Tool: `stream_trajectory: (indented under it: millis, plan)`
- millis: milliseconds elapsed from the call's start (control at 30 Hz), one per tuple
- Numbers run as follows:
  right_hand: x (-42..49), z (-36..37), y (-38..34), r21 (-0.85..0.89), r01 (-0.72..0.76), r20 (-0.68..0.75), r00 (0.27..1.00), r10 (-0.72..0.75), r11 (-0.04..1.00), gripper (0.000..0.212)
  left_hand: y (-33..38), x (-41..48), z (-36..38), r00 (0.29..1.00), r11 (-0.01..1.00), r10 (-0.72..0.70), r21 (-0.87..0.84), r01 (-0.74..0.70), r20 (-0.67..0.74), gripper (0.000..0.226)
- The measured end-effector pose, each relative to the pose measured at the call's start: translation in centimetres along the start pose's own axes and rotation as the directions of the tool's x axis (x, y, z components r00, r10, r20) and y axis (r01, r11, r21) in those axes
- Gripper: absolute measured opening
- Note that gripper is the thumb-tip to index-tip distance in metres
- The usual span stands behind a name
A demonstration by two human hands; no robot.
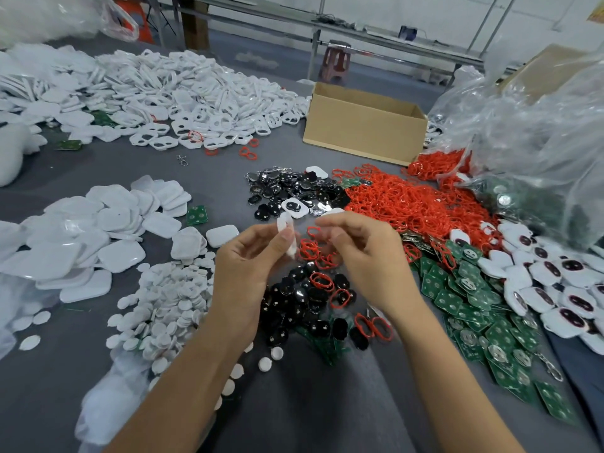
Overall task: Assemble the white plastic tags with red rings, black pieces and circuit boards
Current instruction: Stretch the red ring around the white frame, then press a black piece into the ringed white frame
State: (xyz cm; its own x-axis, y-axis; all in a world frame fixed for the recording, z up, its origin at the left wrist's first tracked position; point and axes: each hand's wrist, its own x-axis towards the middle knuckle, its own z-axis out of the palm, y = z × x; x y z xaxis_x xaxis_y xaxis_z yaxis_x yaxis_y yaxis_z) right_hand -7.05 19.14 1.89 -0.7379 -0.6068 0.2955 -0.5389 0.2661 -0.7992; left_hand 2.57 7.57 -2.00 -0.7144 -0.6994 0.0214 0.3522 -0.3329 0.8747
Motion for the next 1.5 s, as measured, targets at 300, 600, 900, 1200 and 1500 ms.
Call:
stream_trajectory:
  millis: [300, 600, 900, 1200, 1500]
  plan:
    - [0.4, -1.8, 2.0, -0.468, 0.026, 0.319, 0.937, 0.141, 0.884, 0.033, 0.8, 0.8, -0.4, 0.99, 0.938, -0.139, -0.314, 0.143, 0.034, 0.039]
    - [0.6, -1.6, 3.6, -0.528, -0.054, 0.3, 0.922, 0.246, 0.847, 0.026, 0.3, 0.6, -0.4, 0.964, 0.899, -0.233, -0.35, 0.264, 0.127, 0.04]
    - [0.0, -2.7, -1.4, 0.291, 0.347, -0.235, 0.929, -0.285, 0.891, 0.029, -0.8, 0.5, 0.4, 0.939, 0.92, -0.299, -0.211, 0.331, 0.172, 0.032]
    - [-1.9, -3.1, -4.4, -0.366, 0.642, -0.172, 0.665, -0.727, 0.673, 0.021, -0.9, 0.5, 0.0, 0.944, 0.935, -0.26, -0.19, 0.298, 0.201, 0.019]
    - [-0.9, -1.6, -3.0, -0.107, 0.53, -0.285, 0.794, -0.537, 0.841, 0.017, -0.7, 0.5, -0.2, 0.944, 0.941, -0.196, -0.218, 0.257, 0.266, 0.022]
